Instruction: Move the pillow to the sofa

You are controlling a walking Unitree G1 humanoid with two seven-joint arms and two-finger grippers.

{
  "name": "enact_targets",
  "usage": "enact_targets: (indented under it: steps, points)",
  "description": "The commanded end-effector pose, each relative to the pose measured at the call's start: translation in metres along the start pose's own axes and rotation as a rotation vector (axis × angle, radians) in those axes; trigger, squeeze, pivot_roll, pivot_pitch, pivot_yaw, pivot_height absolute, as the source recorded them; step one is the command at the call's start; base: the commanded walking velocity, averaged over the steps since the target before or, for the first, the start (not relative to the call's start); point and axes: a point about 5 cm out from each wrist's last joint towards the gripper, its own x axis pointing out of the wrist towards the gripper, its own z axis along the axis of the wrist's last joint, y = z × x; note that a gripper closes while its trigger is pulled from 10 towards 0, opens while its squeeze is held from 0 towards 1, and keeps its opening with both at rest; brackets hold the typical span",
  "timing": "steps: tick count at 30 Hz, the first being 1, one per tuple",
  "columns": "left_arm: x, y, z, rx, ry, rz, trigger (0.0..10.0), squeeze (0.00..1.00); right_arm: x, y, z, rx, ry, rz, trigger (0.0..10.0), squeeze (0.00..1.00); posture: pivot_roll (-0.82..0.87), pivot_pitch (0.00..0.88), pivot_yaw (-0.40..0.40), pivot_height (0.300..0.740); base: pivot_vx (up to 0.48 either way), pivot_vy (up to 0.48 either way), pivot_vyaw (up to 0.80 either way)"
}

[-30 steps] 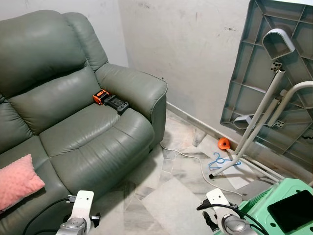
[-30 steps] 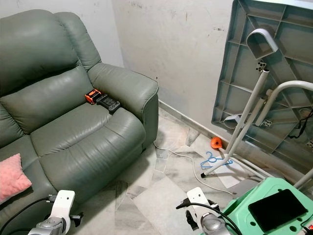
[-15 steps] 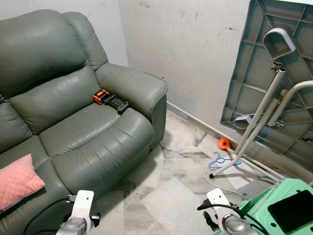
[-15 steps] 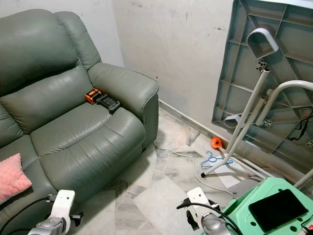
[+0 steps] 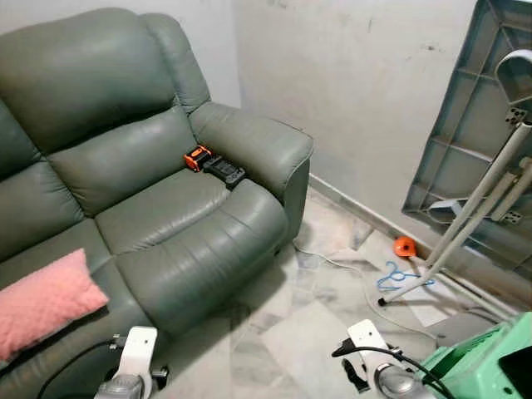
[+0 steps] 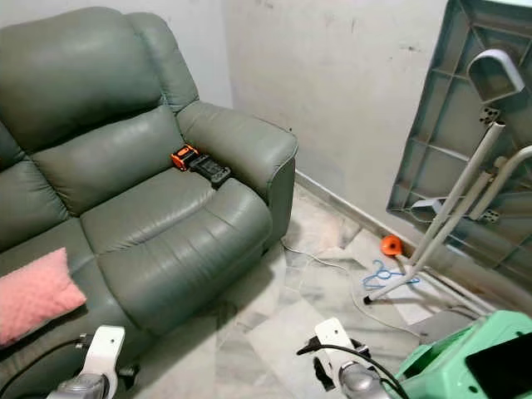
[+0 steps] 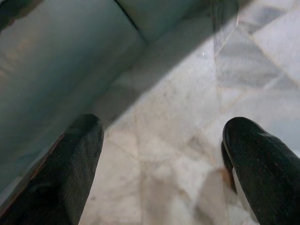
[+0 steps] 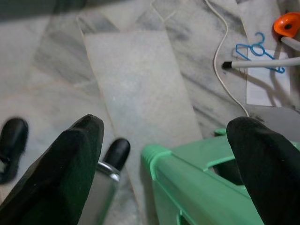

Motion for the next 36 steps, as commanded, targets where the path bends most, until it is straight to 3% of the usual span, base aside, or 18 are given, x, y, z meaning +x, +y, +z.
enact_targets:
  steps: [1, 11, 21, 36]
  points:
    - [-0.0008, 0.0064, -0.0046, -0.004, 0.014, 0.019, 10.0, 0.0, 0.0008, 0.0034, 0.0033, -0.002, -0.009, 0.002, 10.0, 0.0, -0.13, 0.0, 0.082, 0.74, 0.0, 0.36, 0.0]
    - [-0.0007, 0.0058, -0.004, -0.004, 0.014, 0.017, 10.0, 0.0, 0.0004, 0.0036, 0.0012, -0.001, -0.004, 0.001, 10.0, 0.0, -0.13, 0.0, 0.082, 0.74, 0.0, 0.357, 0.0]
    - [-0.0005, 0.0041, -0.0038, -0.017, 0.014, 0.012, 10.0, 0.0, 0.0005, 0.0034, 0.0009, -0.014, 0.005, 0.001, 10.0, 0.0, -0.12, 0.0, 0.08, 0.74, 0.0, 0.0, 0.0]
    - [-0.0006, 0.0032, -0.0055, -0.02, 0.022, 0.007, 10.0, 0.0, 0.0006, -0.0005, 0.0022, -0.004, 0.006, -0.001, 10.0, 0.0, -0.12, 0.0, 0.08, 0.74, 0.0, 0.0, -0.78]
